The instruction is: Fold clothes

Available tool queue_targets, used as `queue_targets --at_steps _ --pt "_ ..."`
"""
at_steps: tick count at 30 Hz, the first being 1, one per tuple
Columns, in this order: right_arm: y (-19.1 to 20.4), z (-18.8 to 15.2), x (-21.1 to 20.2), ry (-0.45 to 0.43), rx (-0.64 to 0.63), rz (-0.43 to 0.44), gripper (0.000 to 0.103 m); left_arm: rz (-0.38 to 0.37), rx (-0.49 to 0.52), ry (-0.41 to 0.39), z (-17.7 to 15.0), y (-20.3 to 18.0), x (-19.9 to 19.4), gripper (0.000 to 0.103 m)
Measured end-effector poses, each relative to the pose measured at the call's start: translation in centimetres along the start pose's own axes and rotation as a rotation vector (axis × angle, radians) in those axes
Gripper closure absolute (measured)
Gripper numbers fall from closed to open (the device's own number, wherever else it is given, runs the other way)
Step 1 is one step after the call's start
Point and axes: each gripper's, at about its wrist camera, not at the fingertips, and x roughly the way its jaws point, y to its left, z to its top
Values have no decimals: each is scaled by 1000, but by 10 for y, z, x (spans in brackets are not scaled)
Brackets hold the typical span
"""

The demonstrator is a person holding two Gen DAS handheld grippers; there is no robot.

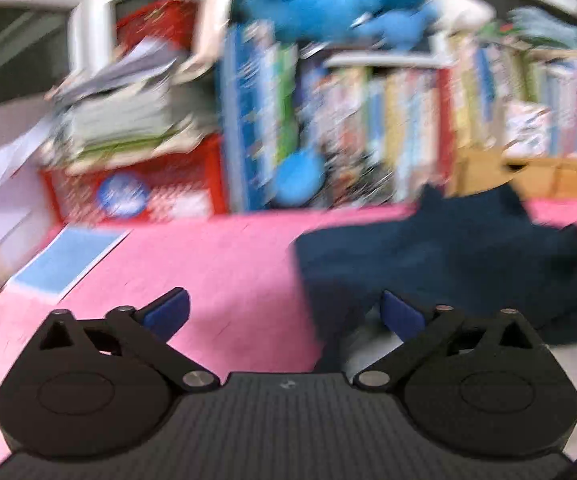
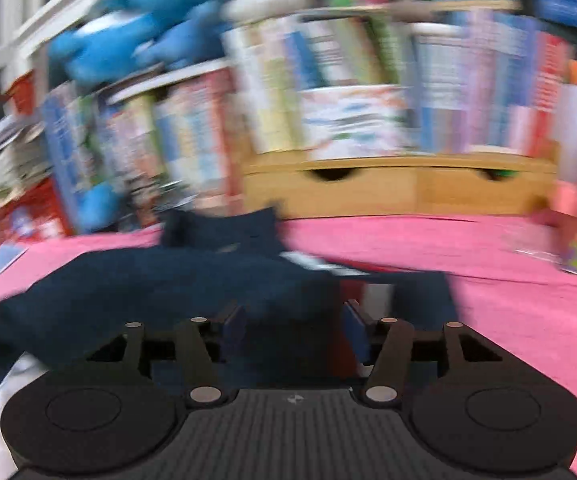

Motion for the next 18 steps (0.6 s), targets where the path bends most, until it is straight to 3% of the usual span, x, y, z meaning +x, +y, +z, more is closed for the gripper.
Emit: queue_targets --at_steps 3,6,8,14,16,18 --pt "46 -4 28 39 -63 69 49 -48 18 1 11 -22 8 1" --pt "81 -11 46 96 -83 134 49 -102 -57 -56 14 -18 2 0" --pt "96 -17 59 147 -83 163 49 -81 -47 -55 14 -19 9 0" --pt "116 -31 53 151 -187 167 50 123 83 210 -12 -24 78 1" --pt "101 -28 42 151 -174 148 43 94 28 228 -16 -10 81 0" --pt "69 -25 32 121 -161 47 40 66 -22 243 -19 3 83 0"
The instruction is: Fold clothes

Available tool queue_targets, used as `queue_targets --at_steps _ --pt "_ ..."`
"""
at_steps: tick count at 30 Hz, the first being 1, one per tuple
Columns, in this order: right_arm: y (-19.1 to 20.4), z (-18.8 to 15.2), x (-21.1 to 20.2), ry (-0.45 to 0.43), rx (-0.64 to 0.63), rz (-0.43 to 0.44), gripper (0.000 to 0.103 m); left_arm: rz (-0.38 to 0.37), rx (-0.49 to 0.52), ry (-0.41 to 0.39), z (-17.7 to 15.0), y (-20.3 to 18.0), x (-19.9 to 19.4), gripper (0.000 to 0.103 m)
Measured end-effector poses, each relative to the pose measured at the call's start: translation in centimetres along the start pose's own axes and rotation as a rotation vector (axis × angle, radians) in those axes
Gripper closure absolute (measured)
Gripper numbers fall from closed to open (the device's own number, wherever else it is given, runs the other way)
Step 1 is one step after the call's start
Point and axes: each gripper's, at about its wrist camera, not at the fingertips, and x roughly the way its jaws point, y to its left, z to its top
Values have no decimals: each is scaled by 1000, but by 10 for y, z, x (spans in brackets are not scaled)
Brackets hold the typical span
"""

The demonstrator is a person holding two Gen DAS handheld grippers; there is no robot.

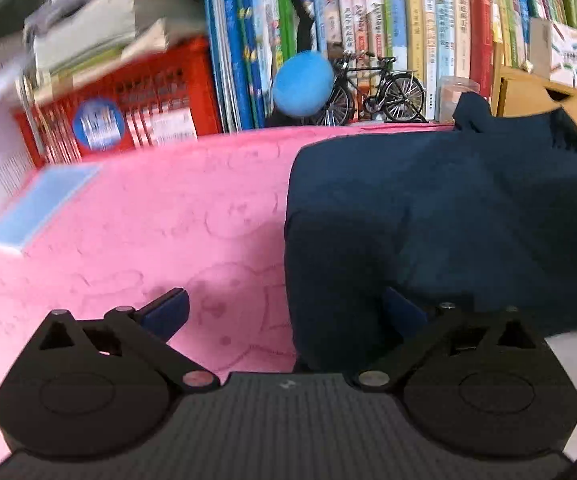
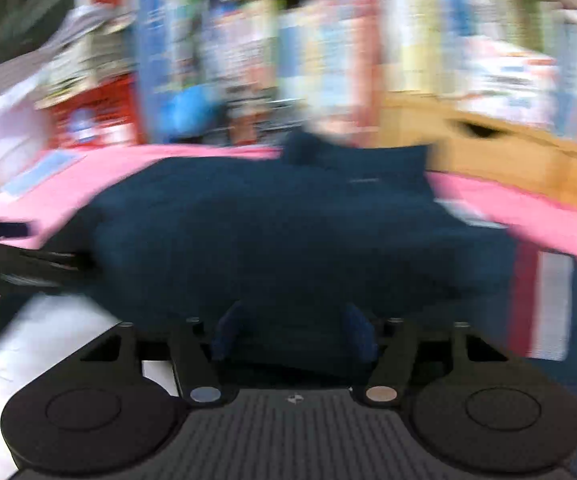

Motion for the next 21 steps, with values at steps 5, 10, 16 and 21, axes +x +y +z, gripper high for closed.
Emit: queue_targets --at_steps 5,10,16,21 --pt "-78 -13 -25 52 68 -57 84 -35 42 -28 -5 -4 -5 0" --pt "-48 19 -46 -56 59 -117 39 -88 -23 -3 -2 7 0 0" --pt "36 60 27 -80 -47 16 37 -122 -53 9 -2 14 2 0" --pt "78 80 95 -34 -4 109 28 -137 -57 7 -3 17 1 0"
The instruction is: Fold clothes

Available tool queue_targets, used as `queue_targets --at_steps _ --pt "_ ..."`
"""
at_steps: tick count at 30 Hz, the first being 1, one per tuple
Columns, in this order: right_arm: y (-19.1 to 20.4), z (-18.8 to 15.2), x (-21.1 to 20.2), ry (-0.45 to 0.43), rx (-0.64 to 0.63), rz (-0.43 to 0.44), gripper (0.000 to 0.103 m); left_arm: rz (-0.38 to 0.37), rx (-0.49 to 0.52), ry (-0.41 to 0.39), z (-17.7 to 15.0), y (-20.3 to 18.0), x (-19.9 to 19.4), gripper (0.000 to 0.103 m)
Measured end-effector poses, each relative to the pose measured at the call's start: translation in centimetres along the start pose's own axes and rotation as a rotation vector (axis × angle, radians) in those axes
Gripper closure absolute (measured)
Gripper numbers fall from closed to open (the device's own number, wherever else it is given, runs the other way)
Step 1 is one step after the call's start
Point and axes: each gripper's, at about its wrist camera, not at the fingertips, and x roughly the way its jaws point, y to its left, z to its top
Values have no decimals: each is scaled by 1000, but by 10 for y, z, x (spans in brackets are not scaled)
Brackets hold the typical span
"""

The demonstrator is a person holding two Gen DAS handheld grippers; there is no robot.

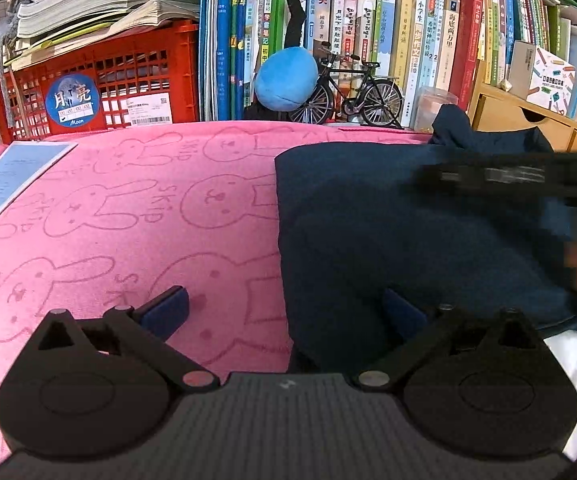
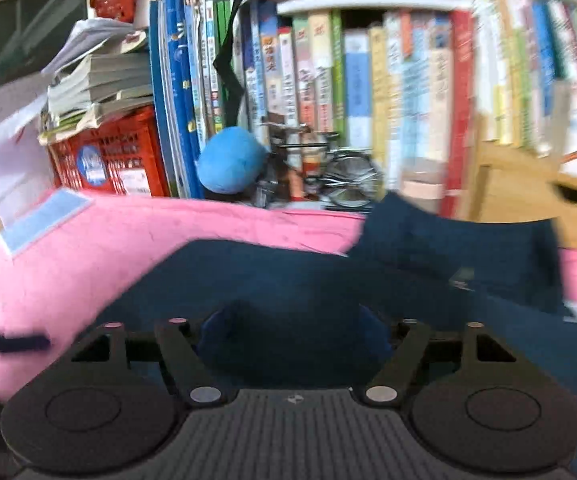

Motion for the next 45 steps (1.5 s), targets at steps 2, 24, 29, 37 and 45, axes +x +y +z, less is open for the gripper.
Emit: queue_targets --at_steps 2,24,29,37,45 --pt "10 5 25 14 16 15 25 3 4 2 0 -1 0 0" --pt "-154 -84 -147 53 14 -170 14 0 1 8 0 3 1 0" --pt "-122 -118 -217 -98 -82 -30 3 -29 -19 -13 -8 6 -34 0" --pt "-52 -199 -279 -111 -238 272 0 -494 270 -161 -73 -41 -172 0" --pt "15 -270 -314 -85 -653 229 0 -637 632 -31 -139 -72 -187 0"
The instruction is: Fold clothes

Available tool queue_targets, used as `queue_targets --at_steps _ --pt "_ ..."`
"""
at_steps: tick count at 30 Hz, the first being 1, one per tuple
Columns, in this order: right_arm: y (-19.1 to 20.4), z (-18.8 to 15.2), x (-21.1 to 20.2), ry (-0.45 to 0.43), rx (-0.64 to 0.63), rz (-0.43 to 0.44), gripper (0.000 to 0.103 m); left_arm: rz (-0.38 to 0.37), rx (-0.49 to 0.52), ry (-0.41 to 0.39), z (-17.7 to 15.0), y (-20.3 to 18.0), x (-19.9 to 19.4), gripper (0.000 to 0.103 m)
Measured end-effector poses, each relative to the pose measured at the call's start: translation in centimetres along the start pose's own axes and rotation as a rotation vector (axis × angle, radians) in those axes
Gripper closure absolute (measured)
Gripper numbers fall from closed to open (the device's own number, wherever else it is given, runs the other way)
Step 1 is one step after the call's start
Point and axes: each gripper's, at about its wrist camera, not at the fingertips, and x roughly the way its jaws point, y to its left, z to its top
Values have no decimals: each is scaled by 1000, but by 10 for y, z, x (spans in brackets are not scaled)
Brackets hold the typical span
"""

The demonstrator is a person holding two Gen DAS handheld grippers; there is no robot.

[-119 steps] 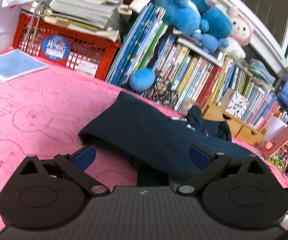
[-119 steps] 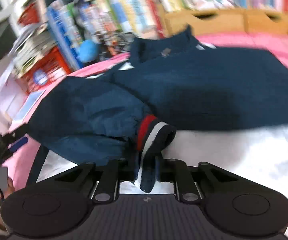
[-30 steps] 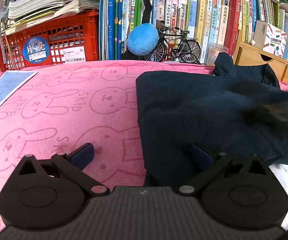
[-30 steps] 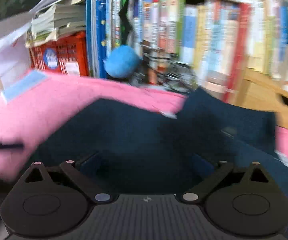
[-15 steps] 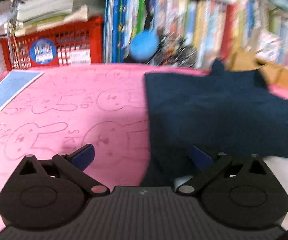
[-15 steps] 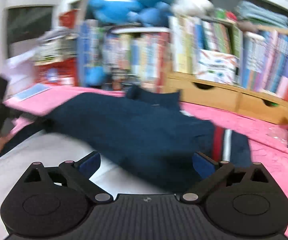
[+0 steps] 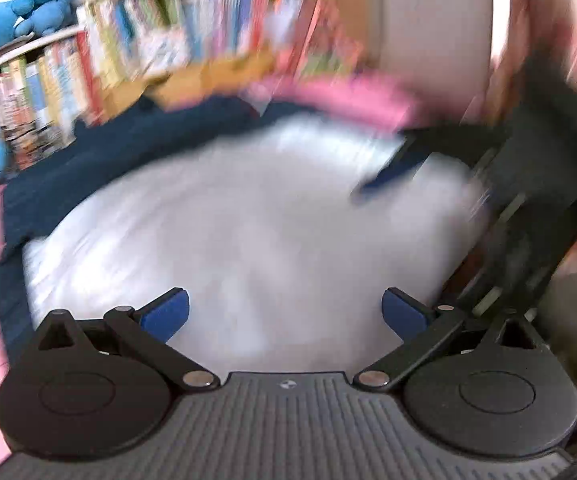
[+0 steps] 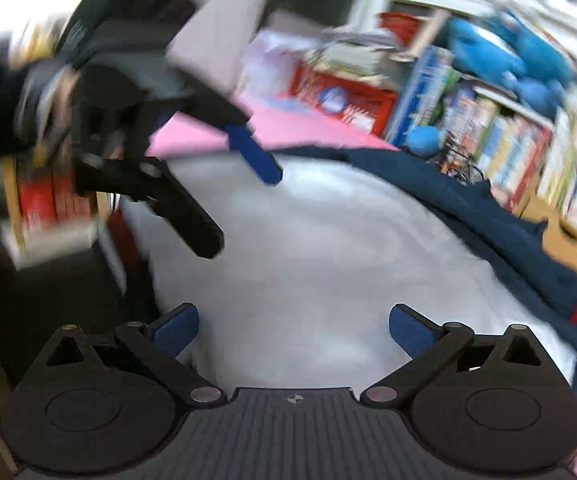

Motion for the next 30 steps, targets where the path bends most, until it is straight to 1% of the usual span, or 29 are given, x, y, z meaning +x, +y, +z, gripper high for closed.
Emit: queue_targets --at_steps 2,3,4,6,7,9,12,14,15,16,18,20,22,23,25,28,30 --pt "-1 -18 -7 25 -29 -49 0 15 -20 14 -9 7 -2 0" --pt "-2 -27 -10 39 -38 -74 0 30 -38 6 -13 11 -7 0" --pt "-8 -38 -15 60 -16 -100 0 46 -48 2 -17 13 -12 0" --pt "-16 -59 -32 63 29 -141 0 88 -63 -1 -27 13 -23 0" --pt "-18 -67 -41 86 41 -184 0 124 -57 4 -31 11 -28 0" --pt "-21 -81 -57 121 61 -266 0 169 -80 30 -38 12 -39 0" --pt "-32 -104 -83 174 160 -374 0 253 -157 39 -52 14 -58 0" --pt "-33 -121 -98 249 210 -506 0 313 -206 45 -60 13 -70 0" --pt "-33 -127 -105 276 234 -553 1 338 -237 38 -64 9 -76 0" --pt "-30 -130 -114 274 270 -573 1 363 -268 31 -68 5 -82 0" --pt "-15 -131 -131 190 336 -572 1 413 -328 17 -75 -4 -94 0" --pt "0 -131 -146 109 398 -571 1 478 -351 -1 -83 -24 -97 0" --pt "21 -118 -137 62 364 -581 0 506 -316 -7 -89 -50 -94 0" --pt "32 -111 -130 41 330 -586 0 520 -269 -4 -91 -64 -90 0" --pt "62 -103 -110 17 206 -581 0 559 -162 18 -92 -85 -72 0" --pt "92 -84 -66 8 18 -584 0 631 10 70 -93 -111 -35 0" --pt "110 -73 -38 7 -102 -578 0 694 71 96 -93 -117 -8 0"
